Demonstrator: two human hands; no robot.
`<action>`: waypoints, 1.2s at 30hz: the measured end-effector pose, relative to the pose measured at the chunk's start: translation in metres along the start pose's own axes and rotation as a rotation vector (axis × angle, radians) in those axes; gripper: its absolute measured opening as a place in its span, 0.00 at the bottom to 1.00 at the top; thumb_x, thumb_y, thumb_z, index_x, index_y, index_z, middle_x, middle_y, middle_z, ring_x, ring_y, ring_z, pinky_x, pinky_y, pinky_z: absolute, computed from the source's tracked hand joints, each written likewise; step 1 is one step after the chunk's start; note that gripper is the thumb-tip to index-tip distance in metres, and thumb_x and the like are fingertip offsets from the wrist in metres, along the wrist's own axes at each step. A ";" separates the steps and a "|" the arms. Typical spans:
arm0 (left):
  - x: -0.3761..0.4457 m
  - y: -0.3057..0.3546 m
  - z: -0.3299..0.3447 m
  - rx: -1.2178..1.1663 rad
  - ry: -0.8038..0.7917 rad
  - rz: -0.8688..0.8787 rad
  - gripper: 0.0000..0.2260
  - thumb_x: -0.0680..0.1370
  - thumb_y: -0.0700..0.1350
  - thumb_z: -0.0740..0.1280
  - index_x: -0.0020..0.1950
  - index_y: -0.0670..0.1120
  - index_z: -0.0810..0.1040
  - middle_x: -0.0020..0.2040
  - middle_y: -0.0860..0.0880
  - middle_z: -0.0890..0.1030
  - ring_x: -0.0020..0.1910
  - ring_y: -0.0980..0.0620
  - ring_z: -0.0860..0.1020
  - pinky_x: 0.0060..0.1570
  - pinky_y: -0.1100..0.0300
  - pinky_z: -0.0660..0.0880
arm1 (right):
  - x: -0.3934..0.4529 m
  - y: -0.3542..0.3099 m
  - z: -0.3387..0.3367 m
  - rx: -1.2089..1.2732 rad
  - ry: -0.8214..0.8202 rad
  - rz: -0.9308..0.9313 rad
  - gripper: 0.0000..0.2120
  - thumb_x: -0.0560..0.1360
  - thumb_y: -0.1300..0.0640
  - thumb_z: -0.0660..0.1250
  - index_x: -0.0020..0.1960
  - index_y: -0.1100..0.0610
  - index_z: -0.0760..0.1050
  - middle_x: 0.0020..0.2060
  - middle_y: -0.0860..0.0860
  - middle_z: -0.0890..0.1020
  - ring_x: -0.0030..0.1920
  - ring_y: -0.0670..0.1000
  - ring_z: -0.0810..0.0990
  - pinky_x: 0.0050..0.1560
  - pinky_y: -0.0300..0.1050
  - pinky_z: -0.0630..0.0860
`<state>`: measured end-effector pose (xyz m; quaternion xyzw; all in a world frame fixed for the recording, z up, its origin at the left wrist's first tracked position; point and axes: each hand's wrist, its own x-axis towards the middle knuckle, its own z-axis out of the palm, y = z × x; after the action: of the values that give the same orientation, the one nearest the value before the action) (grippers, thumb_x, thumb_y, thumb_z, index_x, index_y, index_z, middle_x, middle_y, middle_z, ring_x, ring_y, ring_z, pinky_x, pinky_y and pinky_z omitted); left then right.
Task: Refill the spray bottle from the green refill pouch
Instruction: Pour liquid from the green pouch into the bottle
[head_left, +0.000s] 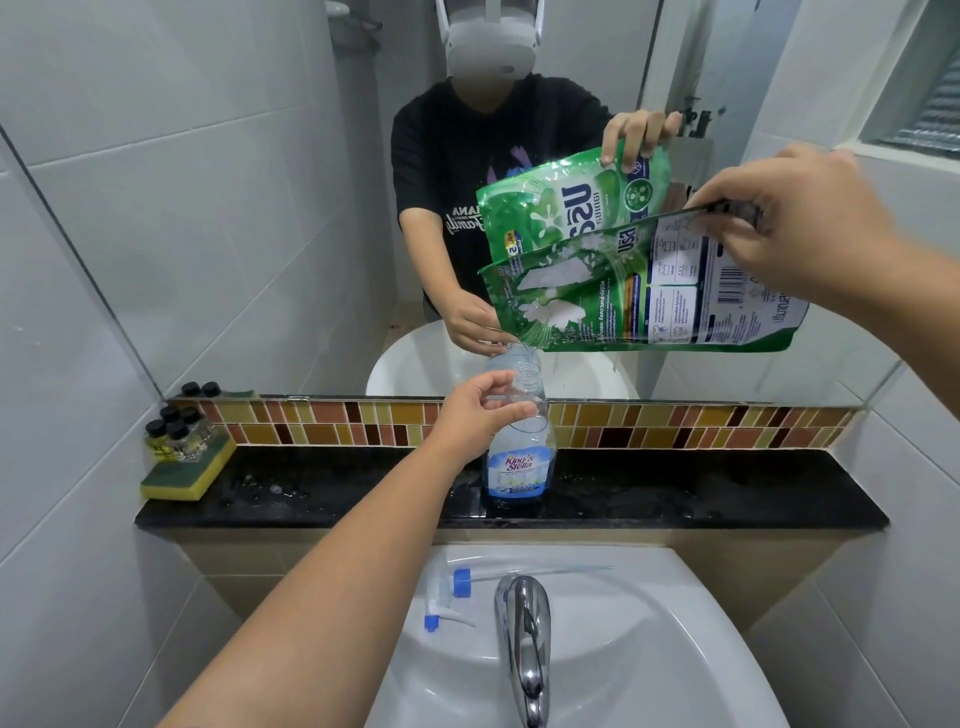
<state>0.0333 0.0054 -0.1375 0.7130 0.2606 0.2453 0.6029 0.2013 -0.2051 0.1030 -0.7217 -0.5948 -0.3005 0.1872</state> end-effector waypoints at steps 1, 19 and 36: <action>0.000 0.000 0.000 -0.002 -0.001 -0.003 0.28 0.69 0.51 0.78 0.68 0.51 0.74 0.61 0.51 0.79 0.57 0.54 0.79 0.58 0.50 0.78 | 0.000 0.000 0.000 -0.002 -0.001 0.001 0.08 0.74 0.57 0.67 0.52 0.53 0.81 0.34 0.47 0.75 0.42 0.57 0.70 0.47 0.57 0.68; 0.001 -0.001 0.001 0.019 0.016 0.009 0.30 0.69 0.52 0.78 0.69 0.51 0.74 0.60 0.55 0.77 0.55 0.60 0.77 0.52 0.60 0.78 | 0.001 -0.004 -0.004 -0.002 0.006 0.003 0.08 0.75 0.57 0.67 0.52 0.54 0.82 0.35 0.47 0.75 0.42 0.57 0.69 0.48 0.55 0.65; 0.000 0.002 0.002 0.004 0.009 -0.011 0.28 0.70 0.49 0.78 0.68 0.49 0.74 0.63 0.50 0.78 0.58 0.55 0.79 0.56 0.52 0.79 | 0.001 -0.004 -0.009 -0.005 0.012 0.014 0.08 0.75 0.57 0.68 0.52 0.54 0.82 0.35 0.48 0.76 0.42 0.58 0.70 0.47 0.56 0.66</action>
<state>0.0345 0.0037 -0.1363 0.7115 0.2677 0.2450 0.6017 0.1952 -0.2092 0.1096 -0.7244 -0.5881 -0.3049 0.1909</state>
